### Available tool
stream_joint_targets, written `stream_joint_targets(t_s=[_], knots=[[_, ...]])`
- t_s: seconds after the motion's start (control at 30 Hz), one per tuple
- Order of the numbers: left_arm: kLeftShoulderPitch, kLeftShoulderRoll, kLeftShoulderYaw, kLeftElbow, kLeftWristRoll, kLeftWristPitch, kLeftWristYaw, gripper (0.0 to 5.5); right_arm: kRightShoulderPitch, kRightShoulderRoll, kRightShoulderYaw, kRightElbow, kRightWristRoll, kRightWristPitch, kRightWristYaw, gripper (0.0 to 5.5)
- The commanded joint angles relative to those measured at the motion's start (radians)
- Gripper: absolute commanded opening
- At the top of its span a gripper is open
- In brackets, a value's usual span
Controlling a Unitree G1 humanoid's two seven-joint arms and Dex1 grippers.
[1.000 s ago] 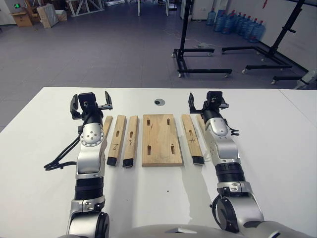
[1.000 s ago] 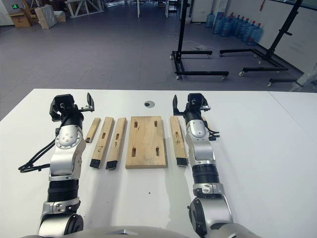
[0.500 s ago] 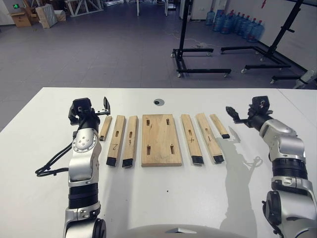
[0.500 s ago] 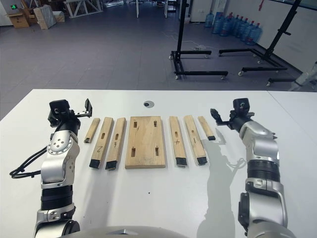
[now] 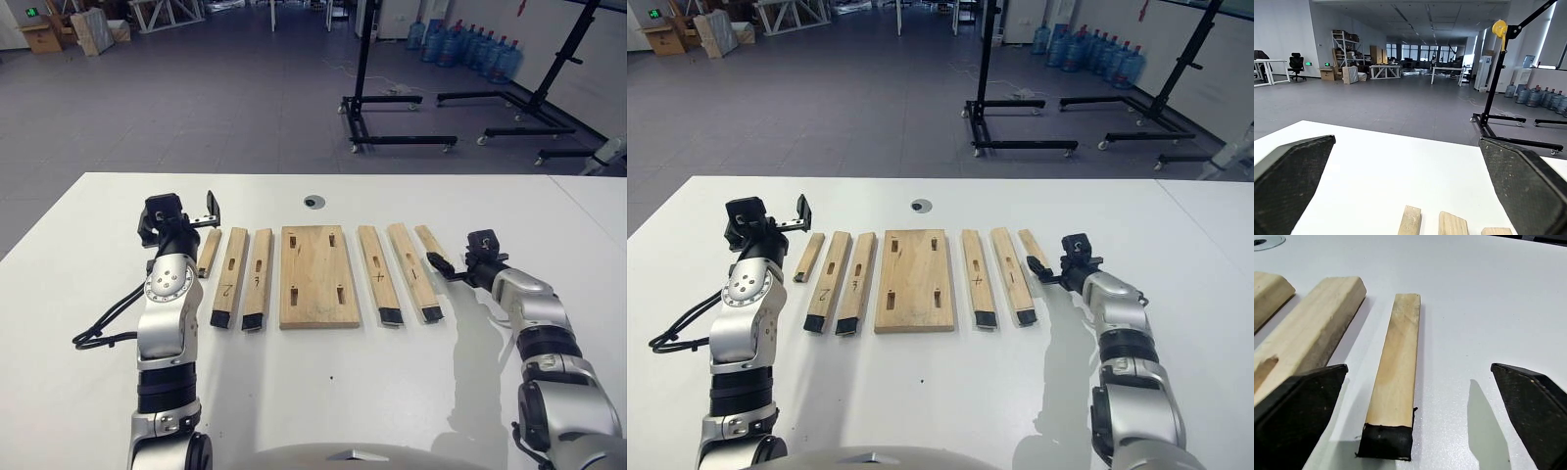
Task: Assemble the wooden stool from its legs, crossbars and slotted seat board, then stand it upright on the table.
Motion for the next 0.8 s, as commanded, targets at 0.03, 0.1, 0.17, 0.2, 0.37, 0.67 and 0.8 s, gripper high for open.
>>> stream_joint_targets(t_s=[0.03, 0.1, 0.17, 0.2, 0.37, 0.67, 0.8], knots=[[0.009, -0.002, -0.005, -0.003, -0.003, 0.005, 0.002, 5.4, -0.037, 0.016, 0.017, 0.065, -0.027, -0.008, -0.027, 5.21], [0.007, -0.003, -0.006, 0.0, -0.003, 0.004, 0.001, 5.4, -0.041, 0.017, 0.012, 0.1, -0.024, 0.003, -0.035, 4.84], [0.006, -0.004, -0.008, 0.003, -0.003, 0.003, 0.001, 5.4, -0.045, 0.022, 0.004, 0.117, -0.012, 0.016, -0.032, 4.47], [0.006, -0.006, -0.009, 0.003, -0.003, 0.002, 0.003, 5.4, -0.049, 0.025, 0.001, 0.124, -0.007, 0.022, -0.031, 4.32], [0.0, -0.009, -0.018, 0.008, 0.002, -0.004, 0.005, 5.4, -0.044, 0.034, 0.019, 0.113, -0.013, 0.024, -0.02, 3.38], [-0.015, -0.004, -0.02, 0.025, 0.007, -0.014, 0.005, 5.4, -0.011, 0.054, 0.074, 0.118, -0.059, -0.043, -0.03, 1.9], [-0.017, 0.0, -0.019, 0.026, 0.008, -0.016, 0.004, 5.4, -0.005, 0.056, 0.08, 0.147, -0.064, -0.046, -0.036, 1.28]])
